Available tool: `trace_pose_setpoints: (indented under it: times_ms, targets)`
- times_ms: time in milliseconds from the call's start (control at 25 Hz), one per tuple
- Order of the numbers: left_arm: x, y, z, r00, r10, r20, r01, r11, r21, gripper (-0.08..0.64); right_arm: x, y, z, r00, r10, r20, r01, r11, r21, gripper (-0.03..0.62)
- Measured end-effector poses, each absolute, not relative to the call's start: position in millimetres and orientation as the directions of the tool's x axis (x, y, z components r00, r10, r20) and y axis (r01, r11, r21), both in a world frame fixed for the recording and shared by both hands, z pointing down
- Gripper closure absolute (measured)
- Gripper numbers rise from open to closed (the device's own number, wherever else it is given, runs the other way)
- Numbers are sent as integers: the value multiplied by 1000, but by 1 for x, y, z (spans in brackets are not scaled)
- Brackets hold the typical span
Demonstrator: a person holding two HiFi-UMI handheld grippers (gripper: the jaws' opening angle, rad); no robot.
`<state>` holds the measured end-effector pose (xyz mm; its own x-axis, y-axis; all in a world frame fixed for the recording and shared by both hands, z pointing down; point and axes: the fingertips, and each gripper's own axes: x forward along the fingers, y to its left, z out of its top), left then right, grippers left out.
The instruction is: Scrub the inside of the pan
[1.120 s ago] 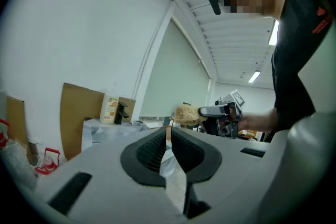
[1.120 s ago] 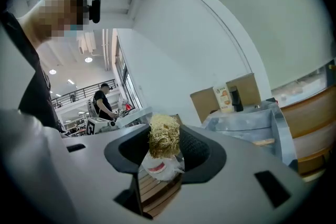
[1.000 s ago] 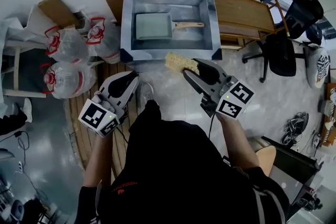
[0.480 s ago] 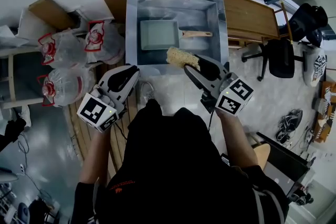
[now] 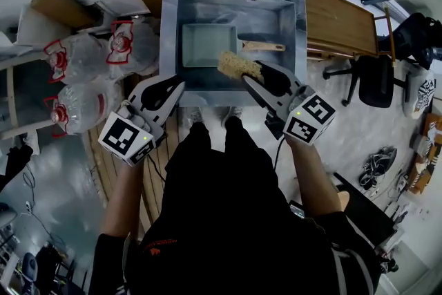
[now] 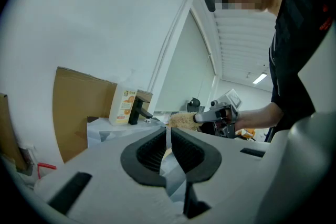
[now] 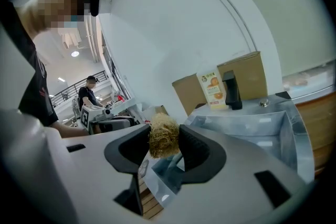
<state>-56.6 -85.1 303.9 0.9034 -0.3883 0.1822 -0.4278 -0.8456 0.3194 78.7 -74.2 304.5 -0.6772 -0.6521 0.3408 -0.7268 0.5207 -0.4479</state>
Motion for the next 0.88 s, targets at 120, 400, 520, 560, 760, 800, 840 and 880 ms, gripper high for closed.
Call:
trace_pose_setpoints:
  times_ms: [120, 400, 520, 560, 760, 800, 840, 880]
  targets:
    - [-45, -93, 310, 883, -431, 187, -469, -815, 341, 520, 88, -88, 315, -702, -623, 345, -705, 541, -459, 423]
    - [-36, -105, 342, 824, -507, 251, -566, -754, 335, 520, 101, -120, 342, -742, -540, 397, -670, 608, -425, 423]
    - [-33, -112, 349, 806, -535, 251, -591, -733, 337, 520, 100, -133, 356, -744, -512, 429, -664, 633, -397, 423]
    - [-32, -114, 351, 804, -538, 251, -594, -730, 338, 521, 99, -136, 359, -742, -506, 440, -664, 641, -385, 423]
    - [-30, -119, 363, 816, -517, 258, -578, -728, 368, 520, 88, -154, 375, -730, -491, 475, -666, 666, -336, 423]
    - [-31, -120, 365, 817, -515, 260, -577, -727, 373, 522, 85, -157, 380, -728, -487, 483, -666, 670, -328, 423]
    - [-32, -122, 367, 818, -513, 261, -576, -725, 378, 520, 82, -161, 385, -725, -483, 492, -667, 673, -322, 423]
    - [-33, -123, 369, 820, -509, 263, -573, -724, 384, 520, 79, -164, 390, -720, -479, 502, -668, 674, -315, 423]
